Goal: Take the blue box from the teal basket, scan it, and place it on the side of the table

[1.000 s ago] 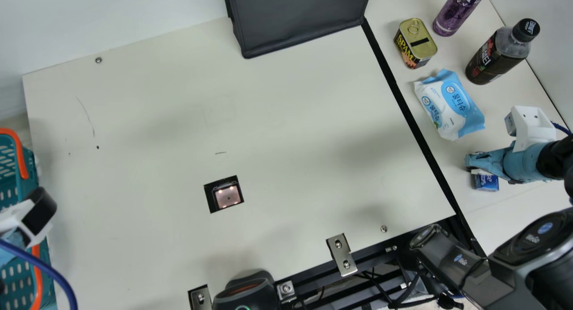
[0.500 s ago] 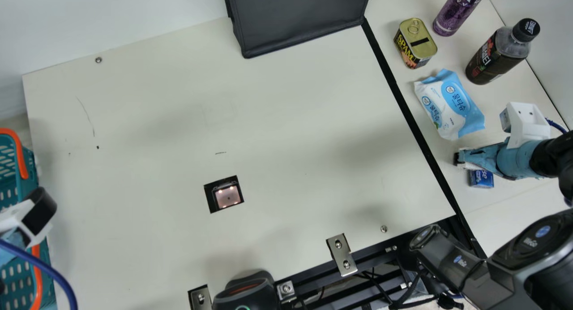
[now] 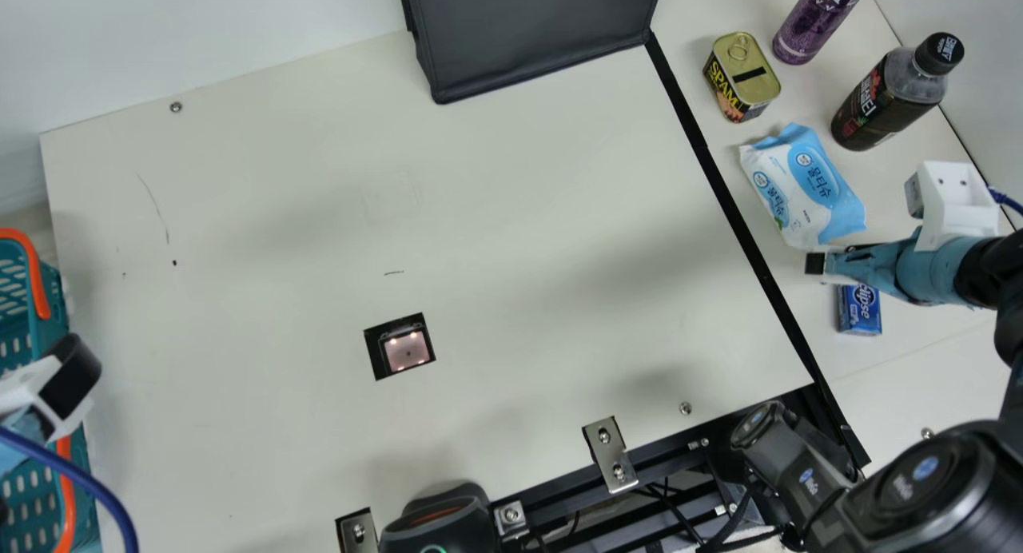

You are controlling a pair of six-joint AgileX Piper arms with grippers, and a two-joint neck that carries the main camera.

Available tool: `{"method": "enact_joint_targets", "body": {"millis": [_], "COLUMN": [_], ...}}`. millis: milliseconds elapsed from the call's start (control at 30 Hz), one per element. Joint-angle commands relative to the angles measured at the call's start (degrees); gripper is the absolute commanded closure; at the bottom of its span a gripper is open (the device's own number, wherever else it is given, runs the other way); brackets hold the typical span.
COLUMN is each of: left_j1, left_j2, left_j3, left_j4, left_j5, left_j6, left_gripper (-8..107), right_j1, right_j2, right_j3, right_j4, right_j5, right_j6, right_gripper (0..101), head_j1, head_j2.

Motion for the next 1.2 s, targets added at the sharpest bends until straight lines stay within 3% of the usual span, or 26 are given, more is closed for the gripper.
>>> {"method": "enact_joint_targets", "body": {"millis": [0, 267, 667, 1033, 1067, 1167], "left_j1": [0.00, 0.00, 0.00, 0.00, 0.00, 0.00], "left_j2": [0.00, 0.00, 0.00, 0.00, 0.00, 0.00], "left_j3": [0.00, 0.00, 0.00, 0.00, 0.00, 0.00], "left_j4": [0.00, 0.00, 0.00, 0.00, 0.00, 0.00], "left_j5": [0.00, 0.00, 0.00, 0.00, 0.00, 0.00], "left_j6": [0.00, 0.00, 0.00, 0.00, 0.00, 0.00], "left_gripper": [9, 9, 9, 9, 9, 9], "right_j1": [1.80, 11.39, 30.98, 49.98, 45.17, 49.01], "right_j2": [-1.11, -4.10, -5.77, -7.07, -6.94, -7.11], "right_j3": [-1.24, -7.28, -15.77, -20.23, -20.11, -20.27], "right_j4": [-0.68, -3.70, -9.98, -16.16, -15.46, -15.98], "right_j5": [0.02, 1.62, 3.84, 4.09, 4.28, 4.35], "right_j6": [1.77, 9.99, 25.37, 38.34, 36.24, 38.26], "right_gripper": [6, 6, 6, 6, 6, 6], "head_j1": [-1.66, -1.66, -1.66, -1.66, -1.66, -1.66], "head_j2": [-0.13, -0.13, -0.13, -0.13, -0.13, -0.13]}}
